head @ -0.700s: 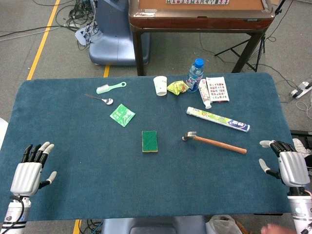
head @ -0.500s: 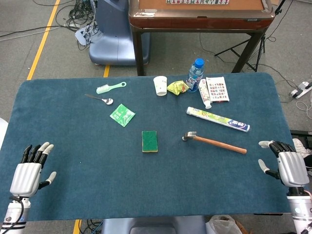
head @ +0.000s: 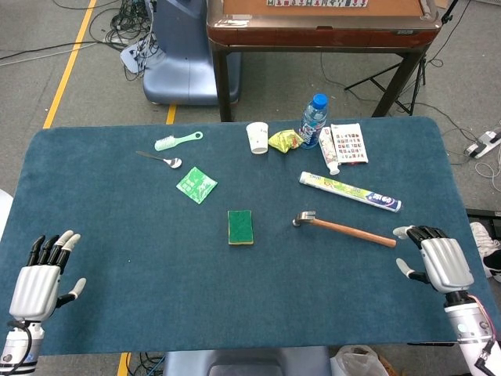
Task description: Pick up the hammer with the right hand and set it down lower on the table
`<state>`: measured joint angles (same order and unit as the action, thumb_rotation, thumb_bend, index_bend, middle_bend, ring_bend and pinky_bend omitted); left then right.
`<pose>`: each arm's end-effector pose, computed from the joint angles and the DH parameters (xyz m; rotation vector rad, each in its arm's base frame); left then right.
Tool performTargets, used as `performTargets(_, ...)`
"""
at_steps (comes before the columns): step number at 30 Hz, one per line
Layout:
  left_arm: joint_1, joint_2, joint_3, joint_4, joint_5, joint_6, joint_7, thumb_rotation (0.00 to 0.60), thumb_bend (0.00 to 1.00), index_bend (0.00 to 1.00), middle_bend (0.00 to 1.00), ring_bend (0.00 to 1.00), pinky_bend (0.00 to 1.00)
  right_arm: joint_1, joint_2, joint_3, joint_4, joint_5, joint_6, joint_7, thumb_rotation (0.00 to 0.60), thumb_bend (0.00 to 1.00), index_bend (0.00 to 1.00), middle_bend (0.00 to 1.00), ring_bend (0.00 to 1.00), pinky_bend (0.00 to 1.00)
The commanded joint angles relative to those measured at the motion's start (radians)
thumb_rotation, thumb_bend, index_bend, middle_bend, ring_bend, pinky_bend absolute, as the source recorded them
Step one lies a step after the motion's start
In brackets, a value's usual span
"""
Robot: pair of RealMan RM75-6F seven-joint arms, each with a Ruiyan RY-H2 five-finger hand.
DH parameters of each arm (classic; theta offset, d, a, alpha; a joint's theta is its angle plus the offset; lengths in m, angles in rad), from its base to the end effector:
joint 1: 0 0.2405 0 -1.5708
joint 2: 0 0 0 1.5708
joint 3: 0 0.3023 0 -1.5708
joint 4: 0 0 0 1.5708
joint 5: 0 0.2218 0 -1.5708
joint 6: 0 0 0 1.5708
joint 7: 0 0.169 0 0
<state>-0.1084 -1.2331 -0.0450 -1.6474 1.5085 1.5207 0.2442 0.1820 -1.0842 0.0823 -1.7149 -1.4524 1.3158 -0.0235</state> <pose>-0.3308 0.2157 0.1283 -1.4227 -0.7944 -0.8735 -0.3283 -0.2471 0.1519 1.4813 -1.0004 0.9114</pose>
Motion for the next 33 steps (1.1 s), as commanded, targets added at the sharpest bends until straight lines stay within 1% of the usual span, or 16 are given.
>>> performTargets(1, -0.001, 0.0, 0.001, 0.002, 0.003, -0.001, -0.001, 0.6, 0.22, 0.11, 0.11, 0.08, 0.0, 0.032, -0.012, 0.022, -0.042, 0.053, -0.044, -0.065, 0.6, 0.23, 0.33, 0.38, 0.29, 0.32)
performTargets(6, 0.002, -0.003, 0.004, 0.007, 0.013, 0.005, -0.01, 0.6, 0.22, 0.11, 0.11, 0.08, 0.0, 0.106, -0.04, 0.055, -0.075, 0.152, -0.143, -0.173, 0.6, 0.22, 0.33, 0.38, 0.29, 0.32)
performTargets(9, 0.008, -0.001, 0.007, 0.009, 0.014, 0.012, -0.016, 0.6, 0.22, 0.11, 0.11, 0.08, 0.0, 0.143, -0.075, 0.072, -0.067, 0.203, -0.184, -0.202, 0.6, 0.22, 0.33, 0.37, 0.29, 0.32)
performTargets(16, 0.019, 0.007, 0.013, 0.01, 0.021, 0.021, -0.029, 0.6, 0.22, 0.11, 0.11, 0.08, 0.0, 0.234, -0.166, 0.101, 0.018, 0.339, -0.296, -0.244, 0.6, 0.22, 0.31, 0.35, 0.27, 0.32)
performTargets(21, 0.026, 0.008, 0.014, 0.012, 0.025, 0.03, -0.034, 0.6, 0.22, 0.11, 0.11, 0.08, 0.0, 0.29, -0.216, 0.118, 0.076, 0.42, -0.354, -0.267, 0.6, 0.22, 0.31, 0.33, 0.25, 0.32)
performTargets(27, 0.03, 0.01, 0.015, 0.013, 0.026, 0.033, -0.037, 0.6, 0.22, 0.11, 0.11, 0.08, 0.0, 0.347, -0.253, 0.121, 0.119, 0.5, -0.403, -0.306, 0.6, 0.22, 0.3, 0.28, 0.2, 0.31)
performTargets(33, 0.03, 0.008, 0.013, 0.014, 0.027, 0.031, -0.035, 0.6, 0.22, 0.11, 0.11, 0.08, 0.0, 0.403, -0.289, 0.122, 0.165, 0.574, -0.451, -0.334, 0.6, 0.22, 0.3, 0.28, 0.2, 0.31)
